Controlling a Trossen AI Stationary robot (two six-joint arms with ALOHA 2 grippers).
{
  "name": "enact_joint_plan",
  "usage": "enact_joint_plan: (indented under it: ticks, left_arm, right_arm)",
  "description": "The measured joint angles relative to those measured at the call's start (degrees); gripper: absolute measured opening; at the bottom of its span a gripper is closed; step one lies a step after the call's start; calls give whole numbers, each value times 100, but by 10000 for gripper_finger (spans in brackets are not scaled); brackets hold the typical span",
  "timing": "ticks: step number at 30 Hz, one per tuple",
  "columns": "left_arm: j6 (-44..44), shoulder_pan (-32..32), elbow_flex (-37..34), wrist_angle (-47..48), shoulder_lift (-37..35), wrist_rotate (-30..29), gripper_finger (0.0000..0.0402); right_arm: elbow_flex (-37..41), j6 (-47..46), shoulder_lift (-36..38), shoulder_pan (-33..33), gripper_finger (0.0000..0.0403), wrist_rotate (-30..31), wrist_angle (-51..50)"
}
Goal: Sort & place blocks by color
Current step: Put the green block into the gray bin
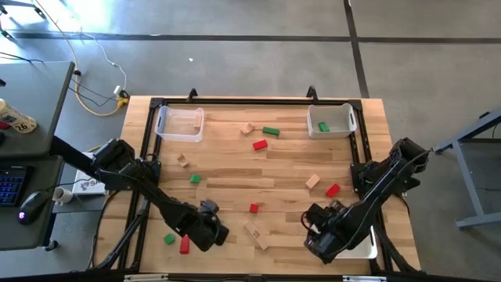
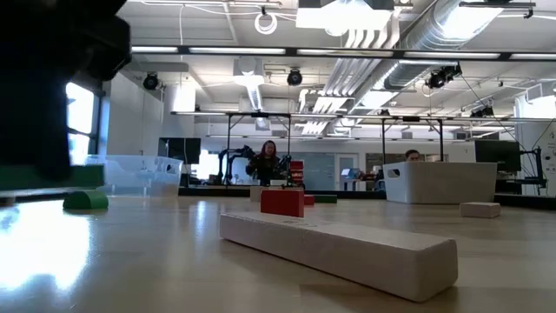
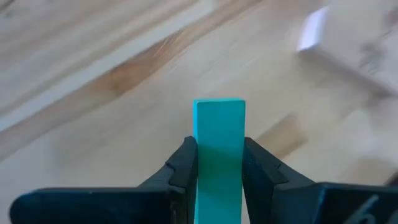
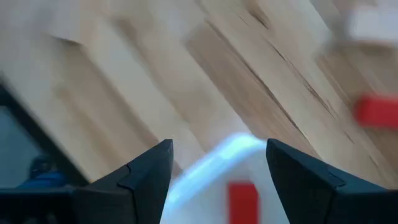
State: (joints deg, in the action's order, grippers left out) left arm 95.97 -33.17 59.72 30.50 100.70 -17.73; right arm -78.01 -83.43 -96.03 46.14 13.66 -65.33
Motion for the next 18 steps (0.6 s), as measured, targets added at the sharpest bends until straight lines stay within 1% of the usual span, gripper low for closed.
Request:
enact_joint_plan:
  ticks: [6,14,18]
  left_arm:
    - [-708,314,1,-806,-277,-242,63]
    - [-1998,857,2,-2014,-607,-304,63]
    - [-2626,1162,12,-2788,-820,-283,63]
  right_arm:
    - [-344,1203,2,-203,245,285,476]
    - [-803,2235,2,-320,245,655,462]
    - [-1044,2737,2,-363,245,903,354]
